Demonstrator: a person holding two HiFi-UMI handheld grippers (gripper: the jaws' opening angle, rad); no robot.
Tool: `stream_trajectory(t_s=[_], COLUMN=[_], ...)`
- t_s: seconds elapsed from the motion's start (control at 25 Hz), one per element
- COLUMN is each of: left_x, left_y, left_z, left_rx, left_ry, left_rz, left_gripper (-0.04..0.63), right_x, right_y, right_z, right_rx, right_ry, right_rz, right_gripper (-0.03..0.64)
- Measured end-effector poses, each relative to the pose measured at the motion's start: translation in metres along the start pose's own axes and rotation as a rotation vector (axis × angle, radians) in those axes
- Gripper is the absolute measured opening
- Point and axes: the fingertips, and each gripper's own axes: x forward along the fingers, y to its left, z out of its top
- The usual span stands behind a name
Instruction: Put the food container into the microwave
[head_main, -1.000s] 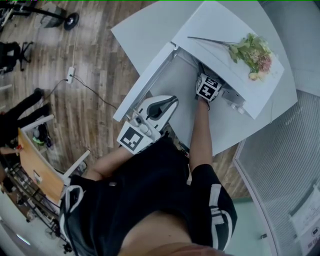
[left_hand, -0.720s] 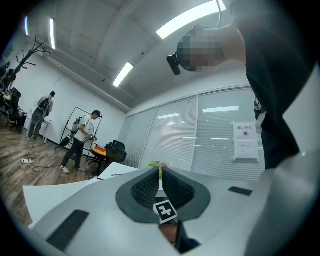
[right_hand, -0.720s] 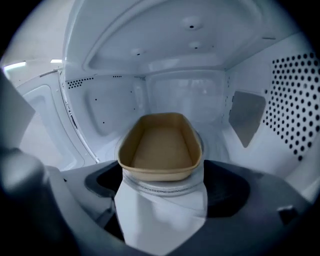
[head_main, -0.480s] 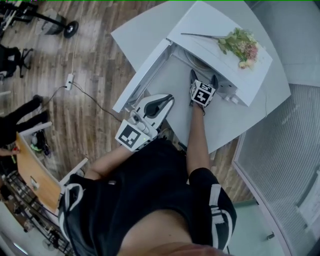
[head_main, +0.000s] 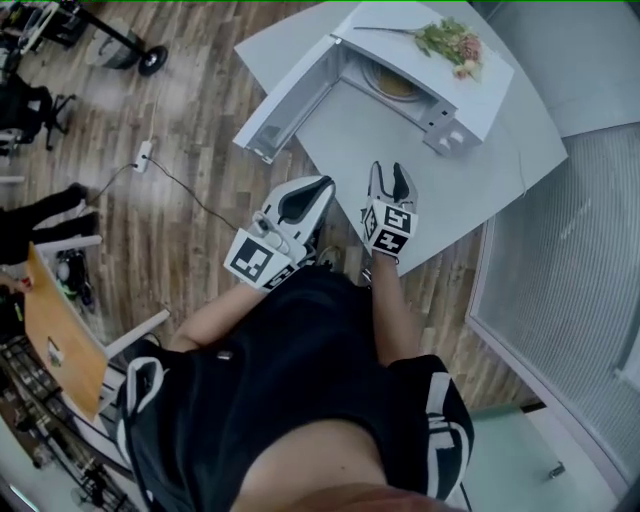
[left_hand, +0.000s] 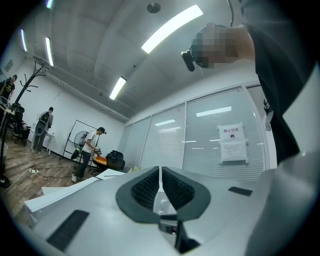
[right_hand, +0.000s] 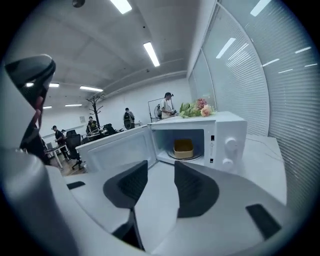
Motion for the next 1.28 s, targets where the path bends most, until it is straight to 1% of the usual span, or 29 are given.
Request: stream_trajectory(t_s=[0.08,0.16,0.32,0.4,0.6,0.72,0.88,1.04,1.28], left_x=[-0.018,-0.031,-0.05,-0.057,-0.076,-0.087,-0.107,-0.12,-0.138], left_y=[-0.017,-0.027,-0.039,-0.042,-0.037,-0.027,-0.023,-0.02,-0.019], left_z=[0.007,0.011,0.015,0.016,0.021,0.027,0.032,0.031,0.03], left_rx=[0.005,0.025,0.033,0.027,0.014,-0.016,0.003,-0.014,-0.039], left_ry=[-0.015,0.001,0.013,0.017,0.012,0.004,0.004,0.015,0.014], left_rz=[0.009,0.021,0.018,0.006,-0.016,-0.023,-0.05,-0.076,-0.102], left_gripper=[0.035,0.035,0.035,0.035,0.035,0.035,0.035,0.035,0.035], right_x=[-0.032,-0.061,-0.109,-0.126,-0.157,-0.169,-0.186,-0.197,-0.205], right_y=[0.006,0.011,0.021,0.027,0.043,0.056,0.081,0.106,0.129], right_z=[0.003,0.009,0.02,0.023,0.027,0.028,0.025,0.032,0.033], right_rx=[-0.002,0.007,0.005,-0.003,0.028,0.036,0.05,0.05,0.043], right_ry=[-0.023,-0.047,-0.088,-0.101,-0.13,-0.158,-0.161,-0.201,-0.219], right_rz=[0.021,0.031,0.019,0.015,-0.005,-0.028,-0.045,-0.045,-0.05], right_gripper=[0.125,0.071,0.04,0.034,0.026,0.025,0.025,0.025,0.025])
